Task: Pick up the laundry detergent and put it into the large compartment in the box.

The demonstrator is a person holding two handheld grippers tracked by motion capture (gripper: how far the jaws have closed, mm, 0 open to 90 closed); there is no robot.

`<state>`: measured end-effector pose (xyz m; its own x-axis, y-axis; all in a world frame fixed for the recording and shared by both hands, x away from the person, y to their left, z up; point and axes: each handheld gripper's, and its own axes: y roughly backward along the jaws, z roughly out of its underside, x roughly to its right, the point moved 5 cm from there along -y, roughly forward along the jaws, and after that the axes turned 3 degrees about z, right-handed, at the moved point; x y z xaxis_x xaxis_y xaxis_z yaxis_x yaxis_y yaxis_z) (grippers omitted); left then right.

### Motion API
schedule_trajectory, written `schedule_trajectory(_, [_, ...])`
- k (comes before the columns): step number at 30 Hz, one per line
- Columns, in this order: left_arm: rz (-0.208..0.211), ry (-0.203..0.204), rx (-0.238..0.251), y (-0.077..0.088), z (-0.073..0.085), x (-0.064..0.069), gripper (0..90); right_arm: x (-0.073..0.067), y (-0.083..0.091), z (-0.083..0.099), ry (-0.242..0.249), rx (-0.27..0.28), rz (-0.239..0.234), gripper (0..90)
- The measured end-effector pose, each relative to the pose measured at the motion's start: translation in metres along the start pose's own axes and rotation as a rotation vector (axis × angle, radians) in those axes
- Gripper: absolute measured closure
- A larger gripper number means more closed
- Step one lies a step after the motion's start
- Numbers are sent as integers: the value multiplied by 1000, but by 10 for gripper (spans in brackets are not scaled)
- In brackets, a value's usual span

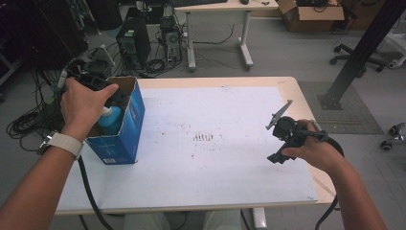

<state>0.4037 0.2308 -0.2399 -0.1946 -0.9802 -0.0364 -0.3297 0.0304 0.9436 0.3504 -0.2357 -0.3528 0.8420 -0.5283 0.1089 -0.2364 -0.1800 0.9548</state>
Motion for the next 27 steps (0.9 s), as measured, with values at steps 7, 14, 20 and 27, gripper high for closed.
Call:
schedule_trajectory(7, [16,-36,-8,13,0,12,149,-1,1,1,-3,-1,0,126])
schedule_trajectory(14, [35,-94,-2,29,0,29,145,-1,3,3,-8,4,2,126])
schedule_trajectory(20, [52,-153,-18,40,1,46,86,-2,3,4,-9,3,0,126])
schedule_trajectory(27, [73,-194,-25,44,3,60,63,-2,3,4,-12,3,2,126])
